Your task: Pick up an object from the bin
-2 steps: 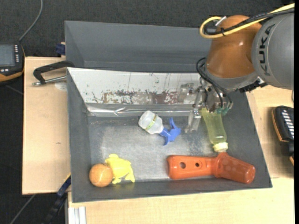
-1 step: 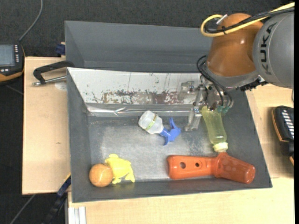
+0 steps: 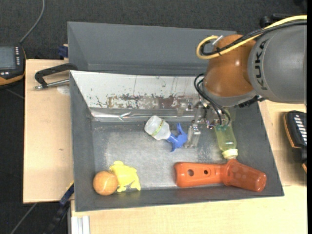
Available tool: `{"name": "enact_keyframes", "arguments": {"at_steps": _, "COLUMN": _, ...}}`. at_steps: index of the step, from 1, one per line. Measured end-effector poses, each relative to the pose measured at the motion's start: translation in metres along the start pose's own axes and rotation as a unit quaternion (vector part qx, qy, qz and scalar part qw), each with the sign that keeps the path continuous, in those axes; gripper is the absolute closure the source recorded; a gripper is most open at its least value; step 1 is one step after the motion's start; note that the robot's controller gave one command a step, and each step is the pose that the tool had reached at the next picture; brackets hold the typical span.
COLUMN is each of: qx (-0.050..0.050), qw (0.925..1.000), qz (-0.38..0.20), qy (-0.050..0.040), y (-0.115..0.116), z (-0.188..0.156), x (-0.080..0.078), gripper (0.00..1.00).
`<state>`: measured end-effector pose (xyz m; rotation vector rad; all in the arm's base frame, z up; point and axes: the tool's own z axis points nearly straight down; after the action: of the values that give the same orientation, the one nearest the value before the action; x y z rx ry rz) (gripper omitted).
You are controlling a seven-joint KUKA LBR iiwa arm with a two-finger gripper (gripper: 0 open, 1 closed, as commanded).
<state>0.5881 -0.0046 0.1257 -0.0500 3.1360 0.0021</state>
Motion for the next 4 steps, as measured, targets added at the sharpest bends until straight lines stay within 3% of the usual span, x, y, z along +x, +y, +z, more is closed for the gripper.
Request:
{"name": "enact_keyframes", "arguments": {"at_steps": 1, "qx": -0.001, "qw": 0.9987, "qz": 0.051, "qy": 0.0043, "y": 0.01, "z": 0.029, "x": 0.014, "gripper": 0.0}}
{"name": "enact_keyframes", "arguments": {"at_steps": 2, "qx": 0.0, "qw": 0.9994, "qz": -0.033, "qy": -0.0011, "y": 0.018, "z": 0.053, "x": 0.002, "gripper": 1.0}}
{"name": "enact_keyframes", "arguments": {"at_steps": 4, "qx": 0.0, "qw": 0.9994, "qz": -0.033, "qy": -0.0011, "y": 0.018, "z": 0.053, "x": 0.002, "gripper": 1.0}}
